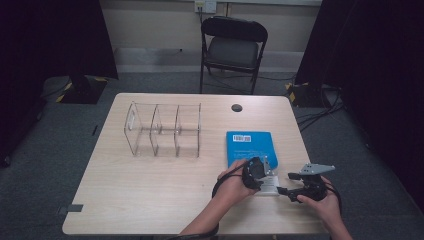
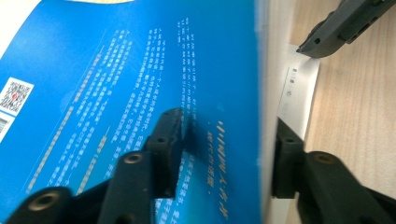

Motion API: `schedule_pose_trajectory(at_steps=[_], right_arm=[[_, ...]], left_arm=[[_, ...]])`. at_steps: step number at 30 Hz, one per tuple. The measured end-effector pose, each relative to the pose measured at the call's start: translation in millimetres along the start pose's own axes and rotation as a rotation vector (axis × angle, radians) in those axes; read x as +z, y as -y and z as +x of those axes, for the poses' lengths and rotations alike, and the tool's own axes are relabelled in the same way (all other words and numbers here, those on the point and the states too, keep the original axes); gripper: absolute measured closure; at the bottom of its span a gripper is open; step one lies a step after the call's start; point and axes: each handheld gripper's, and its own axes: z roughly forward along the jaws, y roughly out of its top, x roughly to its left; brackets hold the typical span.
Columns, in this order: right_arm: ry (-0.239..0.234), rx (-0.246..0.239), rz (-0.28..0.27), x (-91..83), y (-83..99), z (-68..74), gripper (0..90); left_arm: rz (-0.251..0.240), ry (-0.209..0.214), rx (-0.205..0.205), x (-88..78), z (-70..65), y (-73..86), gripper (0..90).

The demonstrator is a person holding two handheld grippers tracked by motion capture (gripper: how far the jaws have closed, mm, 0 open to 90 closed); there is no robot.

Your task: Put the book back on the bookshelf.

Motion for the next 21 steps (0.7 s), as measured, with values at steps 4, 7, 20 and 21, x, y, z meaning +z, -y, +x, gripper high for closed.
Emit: schedule_pose_trajectory(at_steps=[4, 7, 20, 21], right_arm=[[-0.007, -0.034, -0.003, -0.8, 1.7, -0.7, 14.9], [-0.01, -0.11, 0.034, 0.1, 2.3, 2.8, 13.5], [-0.039, -0.175, 0.048, 8.4, 4.4, 8.0, 11.3], [-0.033, -0.184, 0.047, 8.8, 4.9, 8.7, 10.4]], left_arm=[[0.049, 0.005, 0.016, -4.7, 3.8, -3.7, 60.9], [0.091, 0.017, 0.008, -9.6, 6.5, -7.1, 64.7], [0.136, 0.011, -0.017, -26.7, 17.5, -16.7, 71.1], [0.14, 0.012, -0.009, -28.3, 19.5, -17.5, 71.6]])
